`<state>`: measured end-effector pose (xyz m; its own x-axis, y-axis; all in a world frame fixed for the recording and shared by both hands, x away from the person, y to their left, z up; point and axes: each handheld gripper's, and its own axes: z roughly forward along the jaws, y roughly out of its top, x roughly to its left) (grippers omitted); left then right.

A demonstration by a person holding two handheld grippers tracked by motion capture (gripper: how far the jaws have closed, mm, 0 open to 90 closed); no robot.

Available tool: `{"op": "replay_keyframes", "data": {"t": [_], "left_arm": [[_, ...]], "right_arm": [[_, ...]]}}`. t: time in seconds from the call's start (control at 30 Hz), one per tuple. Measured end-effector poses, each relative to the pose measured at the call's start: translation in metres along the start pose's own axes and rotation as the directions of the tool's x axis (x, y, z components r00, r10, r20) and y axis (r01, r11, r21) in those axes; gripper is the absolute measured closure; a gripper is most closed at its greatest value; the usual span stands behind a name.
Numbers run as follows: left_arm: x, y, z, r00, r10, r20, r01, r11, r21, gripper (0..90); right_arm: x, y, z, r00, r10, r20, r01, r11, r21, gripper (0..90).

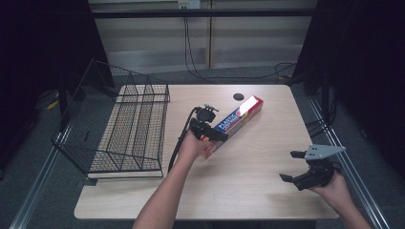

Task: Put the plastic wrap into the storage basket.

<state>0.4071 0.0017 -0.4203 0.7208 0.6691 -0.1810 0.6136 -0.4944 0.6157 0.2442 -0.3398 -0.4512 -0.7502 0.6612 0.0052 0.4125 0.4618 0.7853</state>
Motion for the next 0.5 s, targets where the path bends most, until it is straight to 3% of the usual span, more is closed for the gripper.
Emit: {"op": "replay_keyframes", "data": {"t": [0.2, 0.43, 0.5], "left_arm": [[0.002, 0.012, 0.01, 0.9996, -0.026, 0.006, 0.026, 0.9996, -0.01, 7.2], [0.004, 0.022, 0.024, 0.9999, 0.001, -0.01, -0.001, 0.9999, 0.015, 8.8], [0.005, 0.024, 0.029, 0.9997, -0.023, 0.004, 0.023, 0.9997, 0.004, 9.1]], "right_arm": [[-0.005, -0.003, 0.002, 1.0, 0.01, 0.0, -0.01, 1.0, 0.006, 5.3], [-0.006, -0.003, 0.001, 0.9999, 0.01, 0.004, -0.01, 1.0, 0.0, 5.6], [-0.006, -0.003, 0.001, 0.9999, 0.01, 0.002, -0.01, 1.0, -0.002, 5.7]]}}
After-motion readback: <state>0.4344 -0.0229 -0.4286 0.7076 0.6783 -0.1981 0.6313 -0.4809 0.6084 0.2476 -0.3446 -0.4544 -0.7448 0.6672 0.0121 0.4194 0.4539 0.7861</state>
